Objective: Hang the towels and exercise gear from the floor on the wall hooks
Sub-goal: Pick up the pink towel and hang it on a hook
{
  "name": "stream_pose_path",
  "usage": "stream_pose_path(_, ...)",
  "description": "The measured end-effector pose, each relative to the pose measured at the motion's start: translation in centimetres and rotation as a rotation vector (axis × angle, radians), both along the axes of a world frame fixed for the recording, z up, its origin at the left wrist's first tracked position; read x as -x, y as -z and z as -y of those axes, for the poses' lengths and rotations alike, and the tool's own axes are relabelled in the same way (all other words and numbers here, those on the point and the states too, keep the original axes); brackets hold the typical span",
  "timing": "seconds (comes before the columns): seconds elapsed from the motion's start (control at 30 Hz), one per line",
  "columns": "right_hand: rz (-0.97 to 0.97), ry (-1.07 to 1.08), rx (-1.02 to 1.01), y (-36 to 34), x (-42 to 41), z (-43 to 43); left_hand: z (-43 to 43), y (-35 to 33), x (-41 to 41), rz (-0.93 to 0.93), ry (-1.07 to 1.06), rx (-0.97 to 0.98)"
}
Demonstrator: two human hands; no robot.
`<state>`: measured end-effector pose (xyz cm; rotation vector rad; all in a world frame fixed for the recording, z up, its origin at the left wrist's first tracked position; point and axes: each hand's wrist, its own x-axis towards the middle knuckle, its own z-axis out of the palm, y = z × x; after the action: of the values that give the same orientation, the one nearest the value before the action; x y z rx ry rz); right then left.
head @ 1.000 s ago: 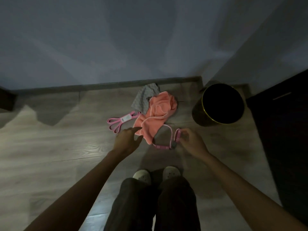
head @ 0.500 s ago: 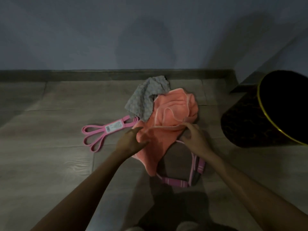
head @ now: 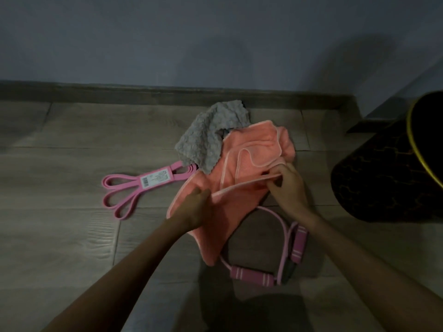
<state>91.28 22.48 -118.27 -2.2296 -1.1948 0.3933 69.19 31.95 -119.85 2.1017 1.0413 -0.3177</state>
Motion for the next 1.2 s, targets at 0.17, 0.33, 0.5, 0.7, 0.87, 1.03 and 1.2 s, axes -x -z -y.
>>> stream_pose_path(0.17, -0.123, -0.029, -0.121, -8.4, 0.3, 0.3, 1.1, -7.8, 0.0, 0.026, 0.091, 0.219)
stream_pose_path(0.33, -0.234, -0.111, -0.115, -22.8, 1.5, -0.1, 0.3, -19.4, -0.9, 0.273, -0.167, 0.182)
stream_pose_path(0.5, -0.225, -0.259, -0.14, -39.9, 2.0, -1.2, -0.8, -33.7, -2.1, 0.403, -0.134, 0.098)
stream_pose_path(0.7, -0.347, -0.367, -0.157, -60.9, 2.0, -2.1, -0.4, -53.3, -3.4, 0.508, -0.201, 0.034)
stream_pose_path(0.87, -0.255, -0.161, -0.258, -73.4, 1.0, -1.4, -1.9, -67.6, -0.2, 0.469, -0.253, -0.02)
stream_pose_path(1.03, -0.18, -0.045, -0.295, -81.9, 0.6, -1.3, -4.1, -79.1, 2.4, 0.463, -0.31, -0.124)
stream_pose_path(1.2, -0.121, 0.055, -0.288, -85.9, 0.1, -0.8, -5.3, -87.4, 5.1, 0.554, -0.456, -0.116)
